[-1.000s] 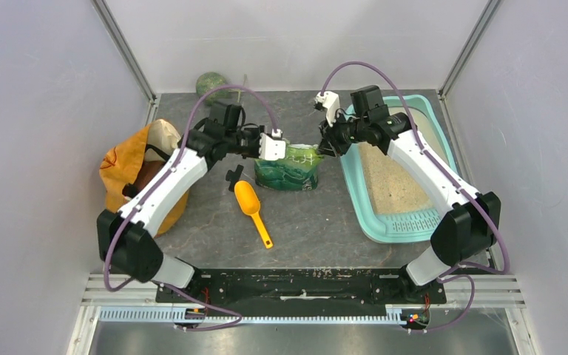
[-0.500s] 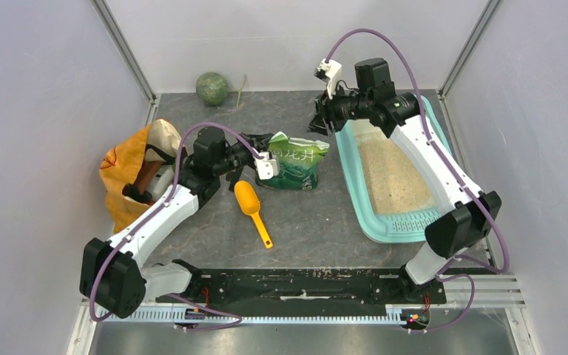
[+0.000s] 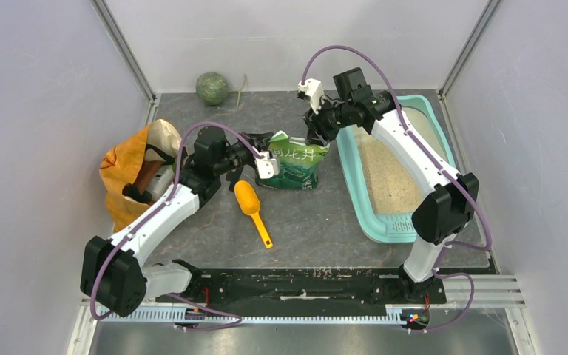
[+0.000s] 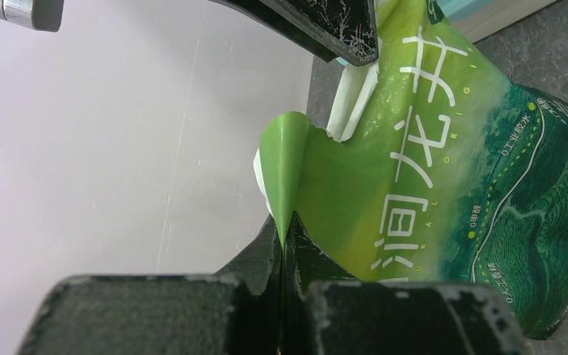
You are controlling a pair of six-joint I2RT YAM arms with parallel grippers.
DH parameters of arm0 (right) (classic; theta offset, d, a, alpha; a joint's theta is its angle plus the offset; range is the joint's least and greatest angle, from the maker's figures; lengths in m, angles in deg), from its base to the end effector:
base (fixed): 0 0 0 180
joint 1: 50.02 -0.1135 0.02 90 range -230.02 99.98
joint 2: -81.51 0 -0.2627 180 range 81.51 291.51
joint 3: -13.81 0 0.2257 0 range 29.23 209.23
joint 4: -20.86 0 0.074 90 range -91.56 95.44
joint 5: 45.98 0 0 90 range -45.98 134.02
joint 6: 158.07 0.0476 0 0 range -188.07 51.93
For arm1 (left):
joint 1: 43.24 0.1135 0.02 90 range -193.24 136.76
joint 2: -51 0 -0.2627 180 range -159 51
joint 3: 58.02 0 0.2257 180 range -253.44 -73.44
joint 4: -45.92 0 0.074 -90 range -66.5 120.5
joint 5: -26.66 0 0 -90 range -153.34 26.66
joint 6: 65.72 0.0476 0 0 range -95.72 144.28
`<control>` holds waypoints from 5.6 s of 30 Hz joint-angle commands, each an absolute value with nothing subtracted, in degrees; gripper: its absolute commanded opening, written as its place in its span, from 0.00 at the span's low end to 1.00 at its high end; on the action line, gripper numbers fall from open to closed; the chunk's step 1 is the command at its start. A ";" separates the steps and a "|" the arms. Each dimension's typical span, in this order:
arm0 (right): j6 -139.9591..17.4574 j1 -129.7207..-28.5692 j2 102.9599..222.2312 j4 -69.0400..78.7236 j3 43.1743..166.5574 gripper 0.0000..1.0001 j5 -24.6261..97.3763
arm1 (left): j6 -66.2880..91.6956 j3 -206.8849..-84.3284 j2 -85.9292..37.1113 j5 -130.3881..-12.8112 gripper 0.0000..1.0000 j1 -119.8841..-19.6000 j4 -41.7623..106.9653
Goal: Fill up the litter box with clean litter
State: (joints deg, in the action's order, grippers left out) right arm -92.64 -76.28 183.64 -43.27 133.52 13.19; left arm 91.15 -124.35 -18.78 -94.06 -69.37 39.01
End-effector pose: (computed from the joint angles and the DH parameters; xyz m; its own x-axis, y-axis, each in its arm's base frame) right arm 0.3204 0.1853 0.3551 -0.3027 -0.5475 -0.7802 -0.9037 0.4250 0.0524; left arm 0.2295 -0.1397 0.3258 0.6996 0.5374 -0.4709 0.4744 0.1434 0.8685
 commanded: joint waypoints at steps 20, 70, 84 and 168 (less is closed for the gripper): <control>-92.78 -77.53 186.14 -41.05 138.56 0.47 18.33 | 90.99 -125.82 -17.56 -97.88 0.02 -69.26 44.82; -63.18 -81.48 194.54 -41.10 144.96 0.00 18.74 | 78.60 -133.24 -24.23 -109.41 0.02 -69.76 22.03; -58.56 -81.37 196.85 -40.31 149.51 0.00 18.77 | 71.40 -133.56 -29.50 -108.05 0.02 -72.33 24.16; -45.07 -76.87 183.34 -37.88 135.22 0.20 17.44 | 68.07 -141.63 -27.35 -103.77 0.49 -71.37 16.57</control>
